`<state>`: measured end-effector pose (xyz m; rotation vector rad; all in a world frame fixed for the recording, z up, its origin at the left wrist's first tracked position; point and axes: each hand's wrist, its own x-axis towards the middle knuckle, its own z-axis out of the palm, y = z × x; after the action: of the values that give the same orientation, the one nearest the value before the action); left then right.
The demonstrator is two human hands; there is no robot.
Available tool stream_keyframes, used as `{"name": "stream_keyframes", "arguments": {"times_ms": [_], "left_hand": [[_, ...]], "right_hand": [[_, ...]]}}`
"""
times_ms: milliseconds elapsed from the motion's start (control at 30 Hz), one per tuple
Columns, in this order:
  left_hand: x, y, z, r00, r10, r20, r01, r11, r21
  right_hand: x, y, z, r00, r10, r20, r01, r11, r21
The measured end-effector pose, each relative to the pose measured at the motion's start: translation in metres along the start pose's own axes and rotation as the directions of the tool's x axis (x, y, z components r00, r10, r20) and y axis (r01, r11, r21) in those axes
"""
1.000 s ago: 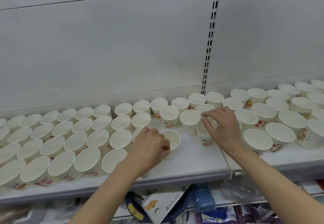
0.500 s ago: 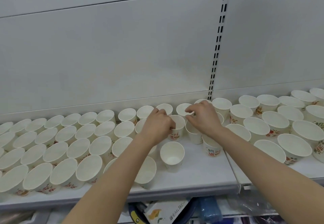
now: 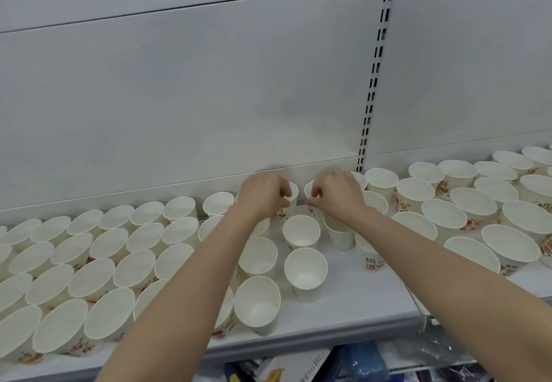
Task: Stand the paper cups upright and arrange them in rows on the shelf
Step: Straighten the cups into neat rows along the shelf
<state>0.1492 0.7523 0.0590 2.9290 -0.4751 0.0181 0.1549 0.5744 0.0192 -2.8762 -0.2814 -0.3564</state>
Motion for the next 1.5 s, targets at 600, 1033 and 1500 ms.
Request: {"name": "stream_keyframes", "arguments": {"times_ms": [600, 1033, 1500], "left_hand": [[0.019, -0.021, 0.018, 0.987, 0.16, 0.003, -0.156, 0.963, 0.218], [0.014, -0.011, 0.025, 0.993, 0.114, -0.042, -0.103, 0.97, 0.218], [-0.055, -0.023, -0.013, 0.975, 0.223, 0.02, -0.218, 0.966, -0.138]], "right_hand": [[0.0, 0.004, 0.011, 0.999, -0.042, -0.025, 0.041, 0.999, -0.019], [-0.003, 0.012, 0.009, 1.0, -0.006, 0.024, 0.001, 0.981, 0.196], [-0.073, 0.039, -0.043, 1.0, -0.03, 0.004, 0.027, 0.945, 0.327]]}}
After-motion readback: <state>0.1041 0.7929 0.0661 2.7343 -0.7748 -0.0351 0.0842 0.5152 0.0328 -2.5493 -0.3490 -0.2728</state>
